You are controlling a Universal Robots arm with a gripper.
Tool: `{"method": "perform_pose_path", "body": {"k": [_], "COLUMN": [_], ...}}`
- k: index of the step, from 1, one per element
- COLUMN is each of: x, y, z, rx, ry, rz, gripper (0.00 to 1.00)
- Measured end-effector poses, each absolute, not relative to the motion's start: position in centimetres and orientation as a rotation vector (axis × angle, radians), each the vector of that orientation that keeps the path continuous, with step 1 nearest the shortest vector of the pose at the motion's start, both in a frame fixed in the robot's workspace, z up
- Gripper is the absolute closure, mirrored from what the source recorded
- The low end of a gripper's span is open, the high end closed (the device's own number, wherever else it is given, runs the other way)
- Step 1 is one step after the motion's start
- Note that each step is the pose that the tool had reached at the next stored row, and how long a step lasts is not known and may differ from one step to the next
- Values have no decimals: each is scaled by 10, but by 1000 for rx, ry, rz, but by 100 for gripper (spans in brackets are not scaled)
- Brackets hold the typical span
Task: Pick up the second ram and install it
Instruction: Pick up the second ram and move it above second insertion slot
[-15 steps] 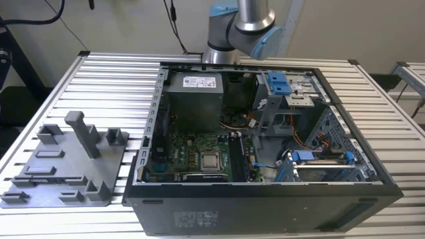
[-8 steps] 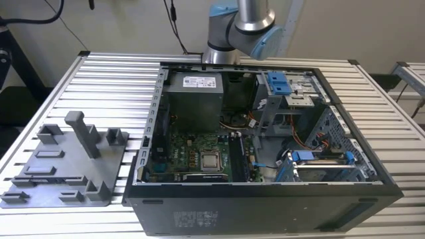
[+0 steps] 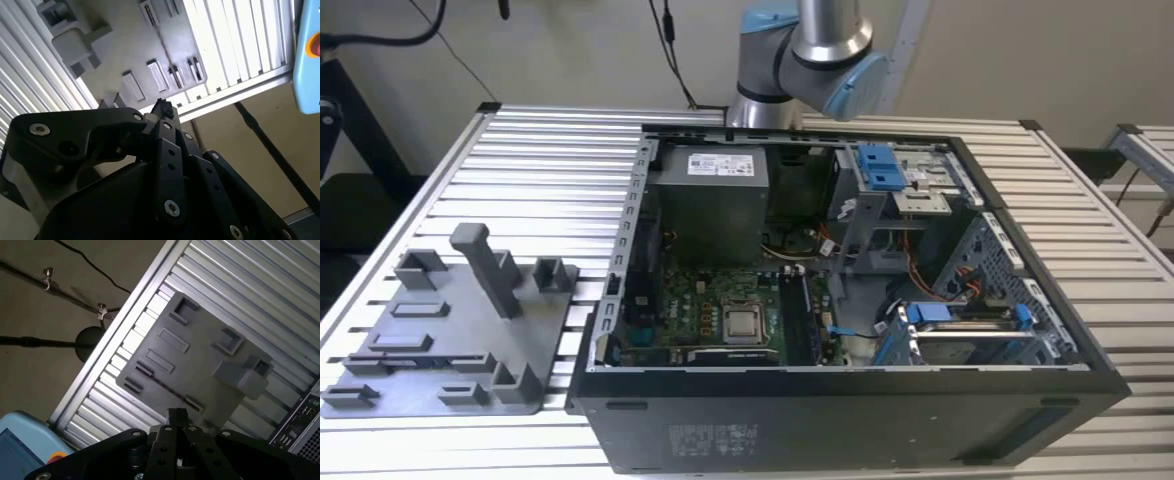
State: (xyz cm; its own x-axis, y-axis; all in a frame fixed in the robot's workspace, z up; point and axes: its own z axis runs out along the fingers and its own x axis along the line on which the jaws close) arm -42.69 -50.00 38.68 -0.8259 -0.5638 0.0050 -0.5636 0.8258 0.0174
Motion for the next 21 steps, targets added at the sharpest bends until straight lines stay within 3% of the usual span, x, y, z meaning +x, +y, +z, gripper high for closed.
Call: {"method": "perform_pose_path", "body": {"k": [21], "x": [-427], "y": [-500], "z": [387], "rx": [1260], "ry": [-2856], "rz": [14], "gripper": [89]}}
